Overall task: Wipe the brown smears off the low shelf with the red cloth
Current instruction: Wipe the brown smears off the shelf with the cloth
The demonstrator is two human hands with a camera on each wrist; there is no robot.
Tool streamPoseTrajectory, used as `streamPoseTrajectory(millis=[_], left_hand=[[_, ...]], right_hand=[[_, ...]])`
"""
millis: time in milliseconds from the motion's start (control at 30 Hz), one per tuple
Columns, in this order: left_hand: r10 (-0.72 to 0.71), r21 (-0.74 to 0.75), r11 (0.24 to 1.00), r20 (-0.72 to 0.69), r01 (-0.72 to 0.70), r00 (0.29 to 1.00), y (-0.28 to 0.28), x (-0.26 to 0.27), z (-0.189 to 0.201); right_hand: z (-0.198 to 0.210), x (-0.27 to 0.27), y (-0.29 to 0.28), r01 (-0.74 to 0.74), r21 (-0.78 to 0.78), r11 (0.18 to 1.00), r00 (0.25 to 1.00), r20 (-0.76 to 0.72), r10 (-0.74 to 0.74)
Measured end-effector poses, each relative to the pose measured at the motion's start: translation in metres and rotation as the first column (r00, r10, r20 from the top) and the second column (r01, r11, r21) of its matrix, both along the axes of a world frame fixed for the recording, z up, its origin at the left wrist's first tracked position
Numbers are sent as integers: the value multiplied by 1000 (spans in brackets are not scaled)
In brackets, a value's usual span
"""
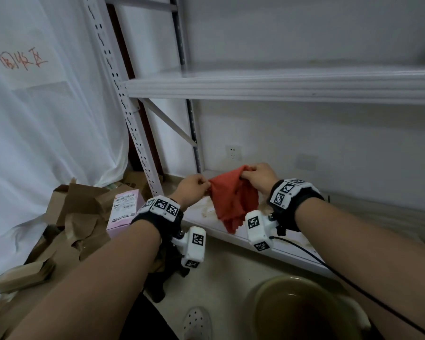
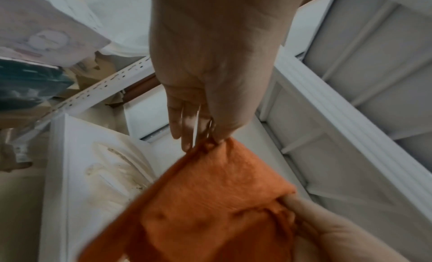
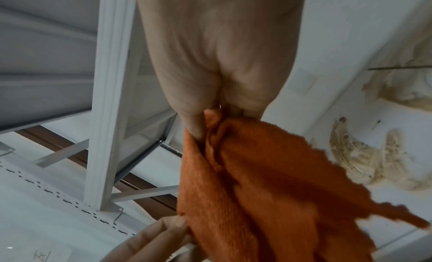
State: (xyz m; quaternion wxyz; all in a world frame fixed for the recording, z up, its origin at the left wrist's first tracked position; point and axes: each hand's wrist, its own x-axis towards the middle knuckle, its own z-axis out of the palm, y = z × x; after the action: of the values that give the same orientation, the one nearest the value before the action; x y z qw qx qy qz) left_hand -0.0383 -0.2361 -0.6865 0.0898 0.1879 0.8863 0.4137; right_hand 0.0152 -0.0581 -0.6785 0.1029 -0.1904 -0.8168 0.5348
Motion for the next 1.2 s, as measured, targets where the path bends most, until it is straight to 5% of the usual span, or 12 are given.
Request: streamPoseTrajectory(millis=[300, 433, 567, 800, 967, 1200], left_hand=[[22, -100, 994, -188, -41, 982, 9, 11, 26], [45, -28, 998, -134, -50, 990, 15, 4, 30], [20, 195, 980, 25, -25, 999, 25, 4, 35], [-141, 384, 922, 190, 58, 972, 45, -8, 33], [-182, 507, 862, 319, -5, 930, 55, -42, 17], [-47, 354, 930, 380, -98, 924, 57, -97, -37]], right_hand=[[7, 29, 26, 36, 77, 996, 999, -1, -36], [6, 27, 30, -4, 90, 996, 1000, 4, 4], [7, 24, 23, -44, 49, 998, 999, -24, 45], [0, 15, -1, -361, 36, 932, 926, -109, 363], [-23, -21, 18, -128, 110, 986, 987, -78, 137], [-60, -74, 47, -15, 260, 965, 1000, 24, 10]])
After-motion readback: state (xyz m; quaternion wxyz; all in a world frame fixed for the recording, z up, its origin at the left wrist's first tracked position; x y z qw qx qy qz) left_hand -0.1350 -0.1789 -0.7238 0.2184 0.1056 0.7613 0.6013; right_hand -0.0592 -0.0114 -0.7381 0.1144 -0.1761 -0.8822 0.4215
